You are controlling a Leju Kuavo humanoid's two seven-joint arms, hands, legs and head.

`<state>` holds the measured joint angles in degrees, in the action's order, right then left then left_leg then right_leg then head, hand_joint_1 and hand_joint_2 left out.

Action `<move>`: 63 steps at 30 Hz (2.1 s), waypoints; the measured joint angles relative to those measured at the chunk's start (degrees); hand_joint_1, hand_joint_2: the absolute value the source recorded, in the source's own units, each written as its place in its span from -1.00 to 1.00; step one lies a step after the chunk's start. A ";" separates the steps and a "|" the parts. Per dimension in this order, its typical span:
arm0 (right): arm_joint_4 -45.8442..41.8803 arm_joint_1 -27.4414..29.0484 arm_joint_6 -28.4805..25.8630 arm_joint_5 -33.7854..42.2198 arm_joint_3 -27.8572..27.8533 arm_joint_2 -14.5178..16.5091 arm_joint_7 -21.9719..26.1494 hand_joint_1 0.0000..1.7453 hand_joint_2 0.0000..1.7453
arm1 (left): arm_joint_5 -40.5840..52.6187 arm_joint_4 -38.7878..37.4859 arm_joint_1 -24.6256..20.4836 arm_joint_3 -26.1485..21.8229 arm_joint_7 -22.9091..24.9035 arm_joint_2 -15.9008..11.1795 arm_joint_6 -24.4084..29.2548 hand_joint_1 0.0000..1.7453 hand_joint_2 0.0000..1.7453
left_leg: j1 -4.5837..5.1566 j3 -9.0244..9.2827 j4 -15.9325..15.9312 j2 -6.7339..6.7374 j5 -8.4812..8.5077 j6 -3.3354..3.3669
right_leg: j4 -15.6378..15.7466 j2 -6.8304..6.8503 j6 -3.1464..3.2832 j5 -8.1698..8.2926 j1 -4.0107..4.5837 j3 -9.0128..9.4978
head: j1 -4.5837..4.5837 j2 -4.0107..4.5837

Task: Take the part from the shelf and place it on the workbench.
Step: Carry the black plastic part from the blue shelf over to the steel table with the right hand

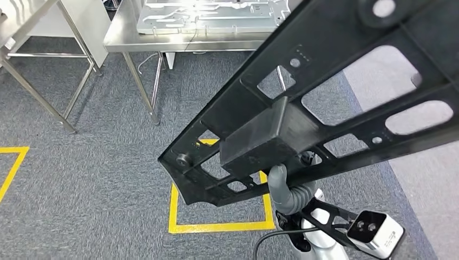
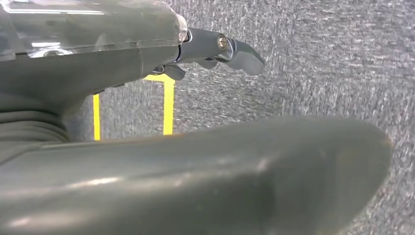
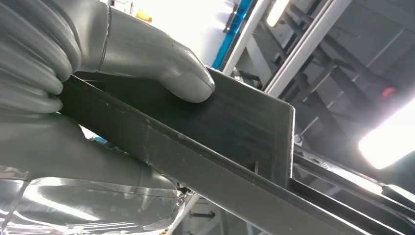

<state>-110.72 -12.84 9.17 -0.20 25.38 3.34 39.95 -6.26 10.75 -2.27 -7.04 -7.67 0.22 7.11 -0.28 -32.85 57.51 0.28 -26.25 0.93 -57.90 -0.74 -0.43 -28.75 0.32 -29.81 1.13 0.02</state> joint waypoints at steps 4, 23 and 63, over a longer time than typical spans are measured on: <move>-0.42 0.09 0.12 0.04 -0.36 -0.02 0.01 1.00 1.00 | 0.08 0.00 -0.08 -0.01 0.08 -0.06 0.02 -1.00 -1.00 | -0.15 1.47 -0.54 0.01 -0.83 0.90 | -10.75 0.23 -1.10 -3.45 -0.39 -6.64 | -0.01 -0.01; -0.43 0.22 0.50 0.20 -0.88 -0.08 0.01 1.00 1.00 | 0.38 0.00 -0.17 -0.02 0.10 -0.14 0.71 -1.00 -1.00 | -0.41 -5.12 14.54 0.10 -8.20 -2.12 | 0.03 0.18 2.28 2.90 -0.04 -3.76 | -0.01 0.00; 2.53 0.26 -5.17 -3.07 -1.24 -0.43 -0.02 1.00 1.00 | 1.51 0.00 -0.22 -0.46 -0.45 -0.56 -0.22 -1.00 -1.00 | 0.22 -0.12 -0.72 -0.20 0.88 0.94 | -3.02 0.37 -0.33 -1.58 -0.12 -1.00 | -0.01 0.00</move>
<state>-108.19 -12.58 4.00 -3.27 24.14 2.91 39.93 -4.74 10.75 -2.49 -7.51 -8.11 -0.34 6.88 -0.07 -32.98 56.79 0.09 -25.36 1.87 -60.92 -0.36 -0.76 -30.33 0.19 -30.81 1.11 0.02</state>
